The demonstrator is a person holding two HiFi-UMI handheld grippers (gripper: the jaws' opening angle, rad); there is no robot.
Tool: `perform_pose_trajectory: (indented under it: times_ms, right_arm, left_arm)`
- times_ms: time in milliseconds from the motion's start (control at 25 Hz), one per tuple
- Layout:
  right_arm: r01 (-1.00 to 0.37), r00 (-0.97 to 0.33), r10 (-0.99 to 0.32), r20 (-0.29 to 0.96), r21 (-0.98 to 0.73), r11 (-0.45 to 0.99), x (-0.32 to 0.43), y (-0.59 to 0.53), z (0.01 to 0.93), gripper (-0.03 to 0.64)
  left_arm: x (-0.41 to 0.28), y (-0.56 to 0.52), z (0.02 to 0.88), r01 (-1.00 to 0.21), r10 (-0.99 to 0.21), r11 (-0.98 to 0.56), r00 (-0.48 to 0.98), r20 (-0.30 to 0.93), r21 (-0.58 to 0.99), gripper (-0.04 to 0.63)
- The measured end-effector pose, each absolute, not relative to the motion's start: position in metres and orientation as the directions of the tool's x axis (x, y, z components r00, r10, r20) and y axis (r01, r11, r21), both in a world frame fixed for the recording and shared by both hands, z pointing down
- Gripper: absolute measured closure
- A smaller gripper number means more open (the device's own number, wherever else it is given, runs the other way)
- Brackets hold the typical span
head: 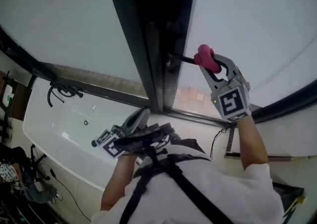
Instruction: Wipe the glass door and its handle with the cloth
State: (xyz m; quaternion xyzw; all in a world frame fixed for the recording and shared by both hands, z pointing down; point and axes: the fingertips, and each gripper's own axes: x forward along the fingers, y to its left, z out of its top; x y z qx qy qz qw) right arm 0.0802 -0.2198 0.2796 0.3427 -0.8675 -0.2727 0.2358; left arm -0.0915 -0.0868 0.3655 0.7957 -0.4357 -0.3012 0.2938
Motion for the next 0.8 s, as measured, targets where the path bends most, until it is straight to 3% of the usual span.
perform_pose_trajectory:
  times_ms: [160, 320, 560, 800]
  right_arm:
    - [-0.699, -0.652, -0.748, 0.123, 0.284, 0.656, 0.123, -0.217, 0.291, 0.506]
    - [-0.741, -0.665, -0.728, 0.166, -0.021, 0.671, 0.130, -0.220, 0.342, 0.506]
    - [-0.700, -0.711, -0.677, 0.187, -0.101, 0.707, 0.076, -0.216, 0.375, 0.506]
    - [-0.662, -0.749, -0.661, 0.039, -0.084, 0.745, 0.003, -0.224, 0.348, 0.506]
  left_arm:
    - [-0.088, -0.087, 0.365, -0.514, -0.867, -0.450, 0.448, -0.218, 0.730, 0.603]
    - [-0.084, -0.091, 0.366, -0.511, -0.861, -0.452, 0.464, -0.208, 0.731, 0.603]
    - [-0.084, -0.089, 0.365, -0.511, -0.857, -0.450, 0.476, -0.195, 0.732, 0.603]
    - [-0.088, -0.085, 0.369, -0.523, -0.868, -0.433, 0.462, -0.183, 0.735, 0.603]
